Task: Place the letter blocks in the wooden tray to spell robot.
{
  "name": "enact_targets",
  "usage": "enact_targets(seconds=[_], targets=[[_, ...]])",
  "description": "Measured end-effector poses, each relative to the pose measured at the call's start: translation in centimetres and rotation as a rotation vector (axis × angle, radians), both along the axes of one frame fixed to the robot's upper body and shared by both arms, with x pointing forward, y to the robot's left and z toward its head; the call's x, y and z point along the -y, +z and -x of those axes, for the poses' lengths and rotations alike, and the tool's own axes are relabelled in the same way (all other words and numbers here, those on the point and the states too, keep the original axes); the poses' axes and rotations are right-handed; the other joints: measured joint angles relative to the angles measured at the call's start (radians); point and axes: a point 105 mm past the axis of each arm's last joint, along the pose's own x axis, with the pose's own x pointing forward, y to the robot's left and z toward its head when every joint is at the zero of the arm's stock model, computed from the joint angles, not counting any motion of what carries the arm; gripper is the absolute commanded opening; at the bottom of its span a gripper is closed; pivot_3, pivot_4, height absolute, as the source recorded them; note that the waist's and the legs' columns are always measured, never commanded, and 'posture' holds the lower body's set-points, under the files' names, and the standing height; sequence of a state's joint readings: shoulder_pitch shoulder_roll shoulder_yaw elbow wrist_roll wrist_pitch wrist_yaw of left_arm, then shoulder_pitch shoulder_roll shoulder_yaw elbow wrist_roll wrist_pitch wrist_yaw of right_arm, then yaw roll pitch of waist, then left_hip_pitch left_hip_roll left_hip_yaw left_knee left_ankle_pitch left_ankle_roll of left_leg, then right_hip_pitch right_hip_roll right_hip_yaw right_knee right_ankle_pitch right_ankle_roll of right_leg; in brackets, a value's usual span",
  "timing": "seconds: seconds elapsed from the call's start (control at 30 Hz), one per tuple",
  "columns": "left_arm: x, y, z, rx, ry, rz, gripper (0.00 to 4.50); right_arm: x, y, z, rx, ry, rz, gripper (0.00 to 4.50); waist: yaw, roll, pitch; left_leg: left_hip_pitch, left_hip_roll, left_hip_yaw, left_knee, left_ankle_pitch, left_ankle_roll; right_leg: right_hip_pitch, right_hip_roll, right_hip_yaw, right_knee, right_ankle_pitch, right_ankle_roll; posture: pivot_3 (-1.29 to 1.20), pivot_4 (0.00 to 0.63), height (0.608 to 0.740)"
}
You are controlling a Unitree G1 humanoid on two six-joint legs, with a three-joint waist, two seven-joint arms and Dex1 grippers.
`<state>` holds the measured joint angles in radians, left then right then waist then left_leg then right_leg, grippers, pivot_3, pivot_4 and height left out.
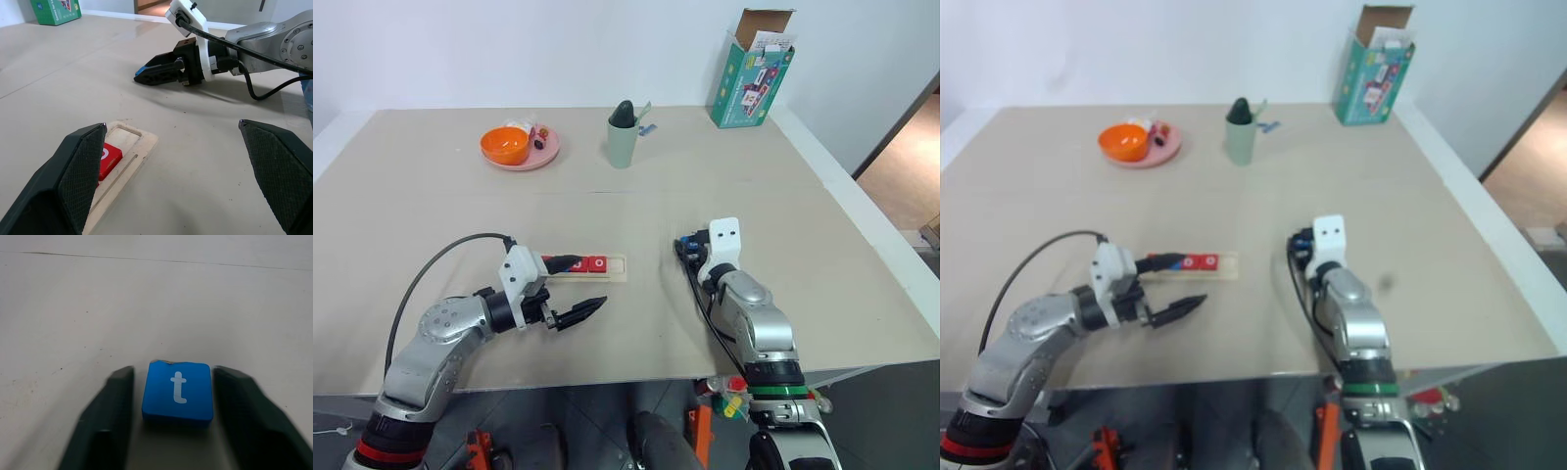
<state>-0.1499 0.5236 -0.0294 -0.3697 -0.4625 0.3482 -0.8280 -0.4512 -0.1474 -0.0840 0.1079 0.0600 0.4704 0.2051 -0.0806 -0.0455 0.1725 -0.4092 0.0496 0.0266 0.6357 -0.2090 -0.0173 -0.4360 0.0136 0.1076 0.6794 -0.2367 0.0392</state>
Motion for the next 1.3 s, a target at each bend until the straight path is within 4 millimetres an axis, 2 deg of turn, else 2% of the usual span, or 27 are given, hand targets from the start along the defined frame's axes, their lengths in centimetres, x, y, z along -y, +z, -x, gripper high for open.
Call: enact_targets(seconds=[0.03,0.17,0.37,0.53,0.67,0.77,1.07,1.1,1.3], targets=[[0.0,0.1,0.0,0.002,-0.001,0.000,4.50,0.0,0.0,0.0,-0.001,-0.001,-0.003,1.24,0.000,0.000,0.000,0.000,0.000,0.000,0.000,0.000,0.000,0.000,0.000,0.000,0.000,0.000,0.000,0.00,0.150,0.740],[0.0,0.2,-0.1,0.007,-0.002,-0.002,4.50,0.1,-0.1,0.4,-0.002,-0.007,-0.003,1.24,0.001,0.000,0.000,0.001,0.000,0.000,0.000,0.000,0.000,0.000,0.000,0.000,0.000,0.000,0.000,0.00,0.150,0.740],[-0.1,0.0,-0.1,0.006,0.004,-0.017,4.50,-0.8,-0.3,2.3,-0.013,0.017,0.008,1.24,0.000,0.000,0.000,0.000,0.000,0.000,-0.001,0.000,0.000,0.000,0.000,0.000,0.000,-0.001,0.000,0.00,0.150,0.740],[-0.4,-0.4,0.0,-0.004,0.014,-0.035,4.50,-3.2,-0.3,5.2,-0.055,0.126,0.026,1.24,0.000,0.000,0.000,0.000,0.001,0.000,-0.001,0.000,0.000,-0.001,0.000,0.000,0.000,-0.001,0.000,0.00,0.150,0.740],[-0.6,-0.7,0.1,-0.012,0.019,-0.041,4.50,-5.1,0.2,6.5,-0.079,0.176,-0.015,1.24,0.000,0.000,0.000,0.000,0.001,0.000,0.000,0.000,0.000,-0.001,0.000,0.000,0.000,-0.001,-0.001,0.00,0.150,0.740],[-0.6,-0.6,0.1,-0.009,0.024,-0.041,4.50,-5.7,0.2,6.7,-0.084,0.198,0.003,1.24,0.000,0.000,0.000,0.000,0.000,0.000,0.000,0.000,0.000,0.000,-0.001,0.000,0.000,-0.003,-0.005,0.00,0.150,0.740],[-0.7,-0.7,0.1,-0.010,0.033,-0.047,4.50,-5.0,0.4,6.3,-0.099,0.141,-0.013,1.24,0.000,0.000,0.000,0.000,0.000,0.000,-0.001,0.000,0.000,-0.001,0.000,0.000,0.000,-0.001,-0.001,0.00,0.150,0.740],[-0.7,-0.8,0.2,-0.009,0.035,-0.054,4.50,-5.1,0.3,6.3,-0.102,0.141,-0.014,2.30,0.000,0.000,0.000,0.000,0.000,0.000,-0.001,0.000,0.000,-0.001,0.000,0.000,0.000,-0.001,-0.001,0.00,0.150,0.740],[-1.1,-1.2,0.4,-0.019,0.040,-0.075,4.50,-5.5,0.1,6.5,-0.124,0.158,-0.033,4.47,0.000,0.000,0.000,0.000,0.000,0.000,-0.001,0.000,0.000,-0.001,0.000,0.000,0.000,-0.002,-0.001,0.00,0.150,0.740]])
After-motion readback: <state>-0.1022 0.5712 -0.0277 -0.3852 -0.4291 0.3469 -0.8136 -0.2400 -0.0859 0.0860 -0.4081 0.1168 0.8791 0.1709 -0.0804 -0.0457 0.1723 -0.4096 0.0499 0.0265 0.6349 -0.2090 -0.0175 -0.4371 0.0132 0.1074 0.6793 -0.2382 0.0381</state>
